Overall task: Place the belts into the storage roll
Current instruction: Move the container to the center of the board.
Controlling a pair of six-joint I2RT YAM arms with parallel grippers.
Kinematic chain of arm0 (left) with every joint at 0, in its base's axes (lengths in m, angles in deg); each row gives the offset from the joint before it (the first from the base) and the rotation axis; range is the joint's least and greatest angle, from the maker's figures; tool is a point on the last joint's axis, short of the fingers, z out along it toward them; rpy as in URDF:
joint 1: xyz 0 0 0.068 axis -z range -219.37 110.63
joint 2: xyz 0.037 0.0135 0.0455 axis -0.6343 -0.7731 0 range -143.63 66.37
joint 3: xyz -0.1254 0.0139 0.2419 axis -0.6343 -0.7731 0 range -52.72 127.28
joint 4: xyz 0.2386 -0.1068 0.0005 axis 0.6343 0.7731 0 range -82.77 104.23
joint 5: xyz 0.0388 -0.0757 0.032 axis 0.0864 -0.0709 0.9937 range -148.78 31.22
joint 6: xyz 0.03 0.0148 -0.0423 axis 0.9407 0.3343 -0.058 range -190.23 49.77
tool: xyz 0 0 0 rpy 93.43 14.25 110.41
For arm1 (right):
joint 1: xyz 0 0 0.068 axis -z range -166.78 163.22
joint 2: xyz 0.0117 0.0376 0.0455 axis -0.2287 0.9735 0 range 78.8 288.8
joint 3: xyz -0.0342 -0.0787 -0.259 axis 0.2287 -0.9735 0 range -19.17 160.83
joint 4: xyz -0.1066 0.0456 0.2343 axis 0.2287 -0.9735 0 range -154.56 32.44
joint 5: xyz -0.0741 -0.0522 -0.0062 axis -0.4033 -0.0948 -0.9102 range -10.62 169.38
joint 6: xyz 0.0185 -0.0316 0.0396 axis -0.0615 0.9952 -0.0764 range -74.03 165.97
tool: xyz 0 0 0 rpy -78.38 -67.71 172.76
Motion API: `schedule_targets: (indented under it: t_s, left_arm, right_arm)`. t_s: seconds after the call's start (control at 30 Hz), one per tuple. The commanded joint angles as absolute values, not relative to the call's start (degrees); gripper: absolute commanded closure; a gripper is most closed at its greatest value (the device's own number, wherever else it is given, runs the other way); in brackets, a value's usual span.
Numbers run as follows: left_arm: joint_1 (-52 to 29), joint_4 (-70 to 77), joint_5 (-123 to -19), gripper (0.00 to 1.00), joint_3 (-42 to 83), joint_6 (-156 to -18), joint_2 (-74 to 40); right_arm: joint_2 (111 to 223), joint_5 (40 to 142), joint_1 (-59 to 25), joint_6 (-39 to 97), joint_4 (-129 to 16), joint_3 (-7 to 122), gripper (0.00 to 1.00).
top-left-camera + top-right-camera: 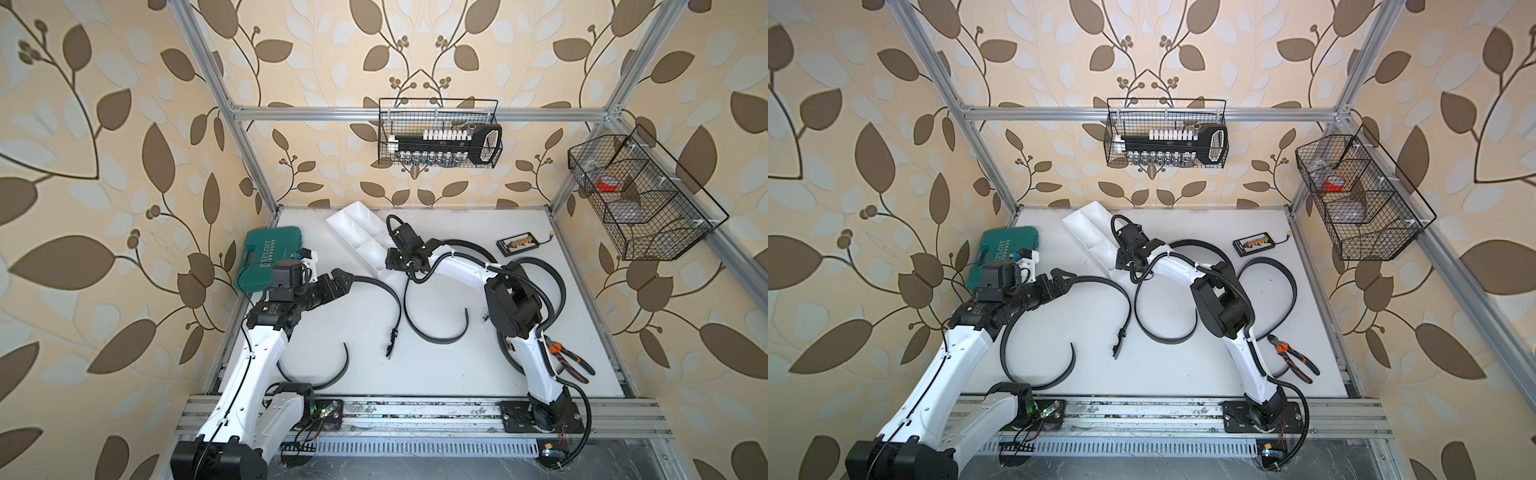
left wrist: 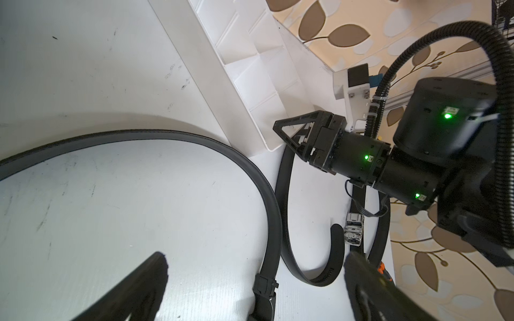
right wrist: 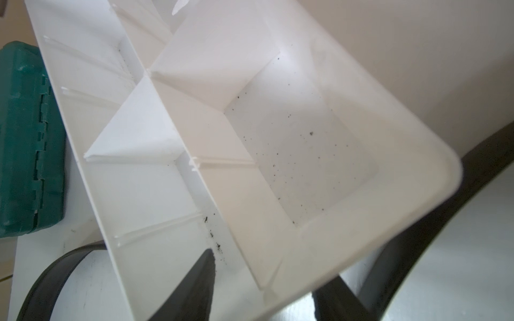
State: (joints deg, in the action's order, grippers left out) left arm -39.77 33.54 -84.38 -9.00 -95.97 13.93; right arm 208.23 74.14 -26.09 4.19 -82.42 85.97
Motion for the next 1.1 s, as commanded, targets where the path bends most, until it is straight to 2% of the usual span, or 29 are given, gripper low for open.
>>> schedule_targets:
  t_s: [0.0, 0.07, 0.3, 0.5, 0.6, 0.8, 0.9, 1.0, 1.07]
  left_arm:
    - [-40.48, 32.13, -86.00, 0.01, -9.08, -96.01, 14.82]
    - [-40.60, 32.13, -86.09, 0.01, -9.04, -95.98, 14.83]
    - [-40.68, 32.41, -85.76, 0.01, -8.95, -95.71, 14.67]
    - [-40.87, 32.45, -85.67, 0.01, -8.75, -95.66, 14.09]
    - [-41.01, 32.03, -85.76, 0.01, -8.97, -96.04, 13.74]
    - [-41.25, 31.60, -85.85, 0.01, -9.30, -96.50, 13.37]
    - [-41.30, 31.69, -85.87, 0.01, -9.35, -96.35, 13.34]
    - [-41.35, 31.81, -85.76, 0.01, -9.37, -96.32, 13.29]
    - [-41.37, 31.86, -85.76, 0.01, -9.21, -96.18, 13.13]
  right_arm:
    - [209.88, 72.19, -25.70, 6.10, -86.01, 87.39, 0.51]
    - [210.33, 72.33, -24.61, 6.72, -86.21, 87.79, 0.54]
    - [209.77, 73.10, -19.34, 8.97, -85.57, 88.66, 0.55]
    - [213.07, 74.67, -14.09, 13.43, -89.63, 96.89, 0.56]
    - [213.68, 76.42, -13.71, 14.93, -91.05, 99.48, 0.54]
    - [212.40, 79.28, -14.70, 13.34, -89.77, 95.18, 0.54]
    - [212.94, 79.42, -14.67, 12.81, -89.26, 93.87, 0.57]
    - [213.77, 79.84, -14.82, 12.54, -89.93, 94.38, 0.67]
    - [214.59, 79.30, -14.84, 12.80, -91.17, 95.61, 0.71]
